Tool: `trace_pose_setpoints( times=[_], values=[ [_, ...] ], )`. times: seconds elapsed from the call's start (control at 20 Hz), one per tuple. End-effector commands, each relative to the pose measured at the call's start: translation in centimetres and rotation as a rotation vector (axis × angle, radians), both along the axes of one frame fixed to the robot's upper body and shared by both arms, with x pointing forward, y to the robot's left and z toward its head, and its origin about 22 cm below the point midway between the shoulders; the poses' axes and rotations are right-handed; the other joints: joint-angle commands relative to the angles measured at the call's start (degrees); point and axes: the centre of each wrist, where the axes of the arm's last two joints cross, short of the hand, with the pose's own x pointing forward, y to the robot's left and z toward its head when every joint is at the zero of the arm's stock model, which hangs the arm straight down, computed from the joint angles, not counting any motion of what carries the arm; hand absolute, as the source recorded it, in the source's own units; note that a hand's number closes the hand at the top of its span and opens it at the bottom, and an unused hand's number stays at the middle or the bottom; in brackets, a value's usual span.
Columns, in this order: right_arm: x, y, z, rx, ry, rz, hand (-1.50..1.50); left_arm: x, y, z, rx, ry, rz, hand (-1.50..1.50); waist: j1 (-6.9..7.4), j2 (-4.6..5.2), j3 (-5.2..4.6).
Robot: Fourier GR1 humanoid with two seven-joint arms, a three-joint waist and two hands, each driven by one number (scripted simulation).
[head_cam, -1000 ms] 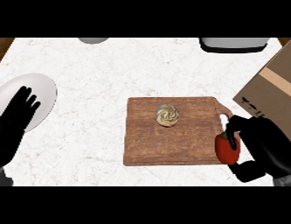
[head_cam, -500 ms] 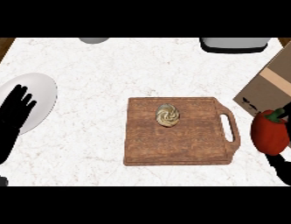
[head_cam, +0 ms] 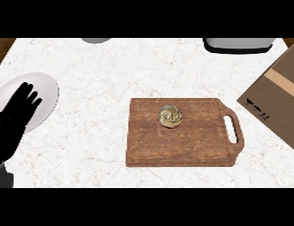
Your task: Pick the bell pepper from the cutting board and place it in the cardboard box
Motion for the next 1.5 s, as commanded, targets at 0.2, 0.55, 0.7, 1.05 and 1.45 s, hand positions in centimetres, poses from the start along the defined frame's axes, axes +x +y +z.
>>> trace_pose_setpoints(
  times=[0.2,0.55,0.7,1.05,1.45],
  values=[
    [3.2,-5.3,-1.0,-0.054,0.026,-0.039,1.5,0.3,0.3,1.0,0.012,-0.003,0.017,0.0,0.18,0.08,0.04],
    [6.0,-8.3,-6.6,-0.038,0.024,-0.008,1.5,-1.2,-0.6,0.5,-0.002,-0.009,-0.007,0.0,0.42,0.1,0.07],
    [7.2,-9.9,-6.3,-0.014,0.031,0.012,1.5,-1.8,0.0,-1.3,0.007,-0.011,0.002,0.0,0.45,0.09,0.04],
    [9.0,-11.6,-11.8,0.088,0.275,0.009,1.5,-1.6,1.0,-2.0,0.017,0.021,-0.005,0.0,0.6,0.16,0.02],
    [9.3,-14.2,-16.5,0.176,0.305,-0.005,-1.5,-0.8,-0.1,-0.7,0.001,0.012,-0.01,0.0,0.65,0.17,0.07]
  ],
)
